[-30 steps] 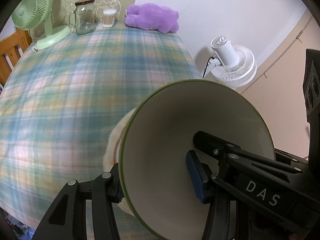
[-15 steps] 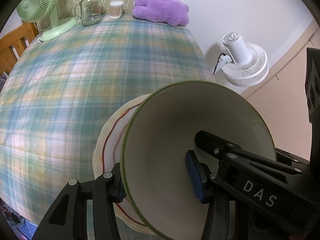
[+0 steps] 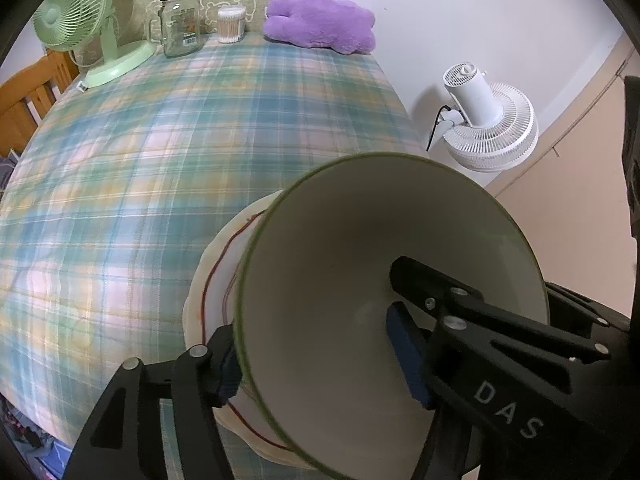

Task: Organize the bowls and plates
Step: 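Lift the nested bowls with both grippers and carry them over the plates, then lower the nested bowls onto the red-rimmed plates and open both grippers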

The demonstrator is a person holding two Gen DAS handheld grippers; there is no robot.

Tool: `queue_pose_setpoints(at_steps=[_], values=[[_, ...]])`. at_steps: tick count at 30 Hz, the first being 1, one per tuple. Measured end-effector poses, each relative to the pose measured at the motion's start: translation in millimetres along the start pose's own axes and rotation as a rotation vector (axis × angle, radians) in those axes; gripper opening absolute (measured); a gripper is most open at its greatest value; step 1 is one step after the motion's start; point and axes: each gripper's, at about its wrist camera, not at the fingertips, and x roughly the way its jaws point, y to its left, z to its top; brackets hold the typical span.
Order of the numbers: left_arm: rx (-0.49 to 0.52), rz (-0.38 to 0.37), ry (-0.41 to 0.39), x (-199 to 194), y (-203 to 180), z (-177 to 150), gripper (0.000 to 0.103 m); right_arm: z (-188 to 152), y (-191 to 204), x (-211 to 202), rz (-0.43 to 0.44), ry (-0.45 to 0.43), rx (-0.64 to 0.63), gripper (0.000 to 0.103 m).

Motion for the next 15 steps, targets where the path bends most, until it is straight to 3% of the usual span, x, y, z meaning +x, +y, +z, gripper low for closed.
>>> queue_pose_setpoints(at_steps=[6, 15], values=[[0.05, 0.012, -0.08, -23.3, -1.9, -0.1, 0.084, 0.1, 10.0, -20.5, -0.111, -0.057, -0.039, 0.057], [0.121, 0.006, -0.194, -65.5, 10.9, 6.8, 0.086, -0.7, 31.3, -63.5, -0.208, -0.183, -0.027, 0.068]])
